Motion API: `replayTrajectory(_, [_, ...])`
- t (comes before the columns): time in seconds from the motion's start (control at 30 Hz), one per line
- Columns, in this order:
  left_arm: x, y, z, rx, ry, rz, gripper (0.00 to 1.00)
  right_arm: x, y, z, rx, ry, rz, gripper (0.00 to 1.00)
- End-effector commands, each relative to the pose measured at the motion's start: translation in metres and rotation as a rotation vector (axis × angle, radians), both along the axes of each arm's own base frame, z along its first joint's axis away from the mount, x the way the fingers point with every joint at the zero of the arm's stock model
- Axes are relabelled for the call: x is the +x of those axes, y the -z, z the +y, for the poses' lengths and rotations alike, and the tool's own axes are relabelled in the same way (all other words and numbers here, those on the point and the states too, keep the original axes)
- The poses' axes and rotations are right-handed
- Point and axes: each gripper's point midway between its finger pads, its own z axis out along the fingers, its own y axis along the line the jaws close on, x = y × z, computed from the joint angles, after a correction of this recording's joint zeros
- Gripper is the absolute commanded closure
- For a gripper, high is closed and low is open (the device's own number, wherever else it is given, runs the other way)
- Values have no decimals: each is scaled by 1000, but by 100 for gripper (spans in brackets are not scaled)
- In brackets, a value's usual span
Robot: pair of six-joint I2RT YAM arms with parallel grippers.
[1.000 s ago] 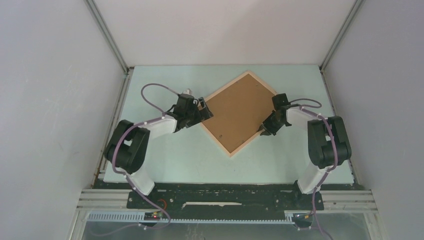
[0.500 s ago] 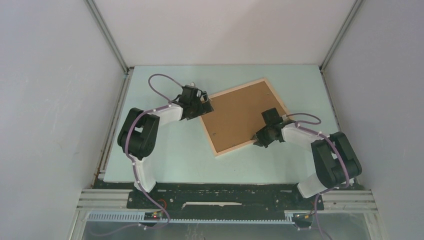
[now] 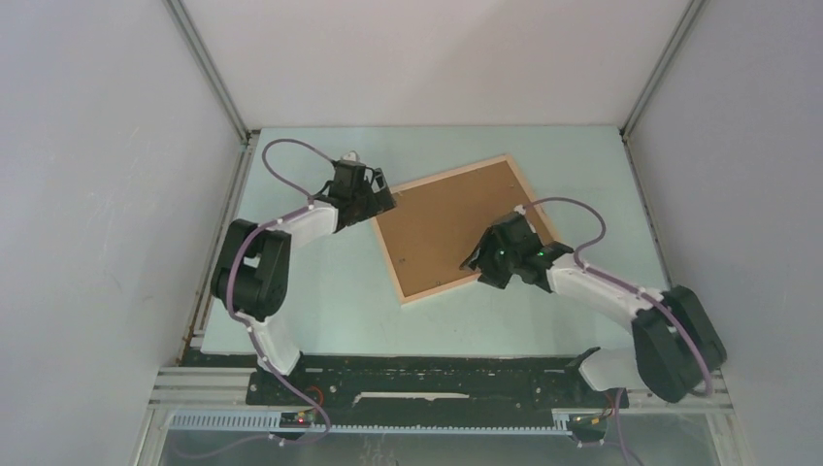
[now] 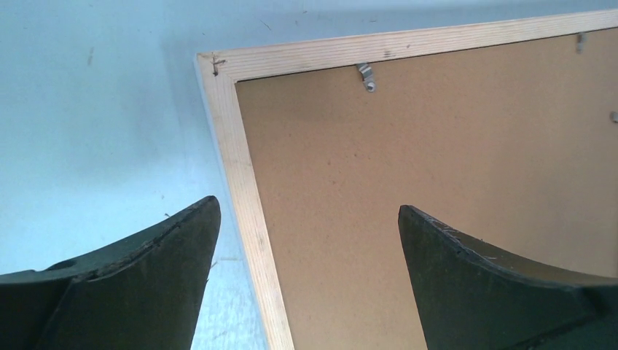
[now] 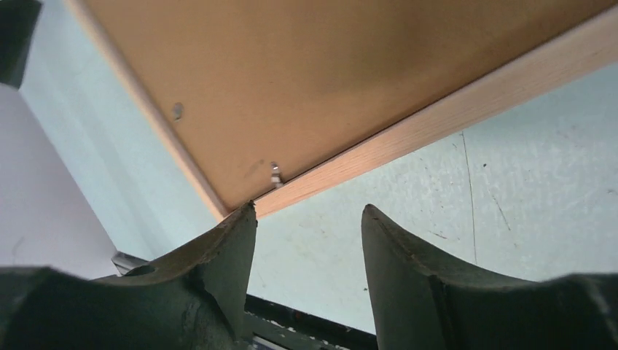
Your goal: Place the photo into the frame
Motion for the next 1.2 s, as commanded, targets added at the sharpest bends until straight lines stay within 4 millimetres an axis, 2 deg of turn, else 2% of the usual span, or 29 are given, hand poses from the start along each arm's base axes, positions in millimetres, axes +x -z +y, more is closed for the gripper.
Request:
replayTrajectory(0.0, [-7, -37, 8, -19, -27, -114, 0, -1, -32, -14, -79, -144, -218, 34])
replayTrajectory(0.07, [-20, -40, 13, -23, -32, -123, 0, 4, -48, -25, -120, -162, -310, 34])
replayTrajectory(0.17, [-40, -55, 21, -35, -41, -160, 0, 17, -68, -45, -180, -151, -386, 43])
replayTrajectory(0.33, [-73, -48, 19, -79, 5, -127, 2, 49, -91, -88, -213, -108, -404, 40])
replayTrajectory(0.4, [-79, -45, 14, -99, 39, -120, 2, 65, -90, -113, -221, -67, -374, 39])
replayTrajectory(0.47, [-80, -48, 16, -97, 31, -137, 2, 74, -88, -120, -214, -85, -315, 37])
replayTrajectory(0.6, [-75, -47, 14, -105, 35, -141, 2, 82, -78, -109, -156, -144, -264, 33])
replayTrajectory(0.77, [-77, -44, 10, -119, 66, -121, 1, 78, -66, -99, -170, -199, -238, 27])
replayTrajectory(0.97, [-73, -39, 4, -136, 94, -86, 1, 91, -64, -120, -196, -165, -257, 20])
replayTrajectory(1.03, [-74, -29, 5, -132, 96, -35, 1, 99, -62, -122, -156, -173, -245, 18])
replayTrajectory(1.17, [-70, -21, 4, -137, 99, 8, 1, 122, -49, -148, -216, -109, -196, 18])
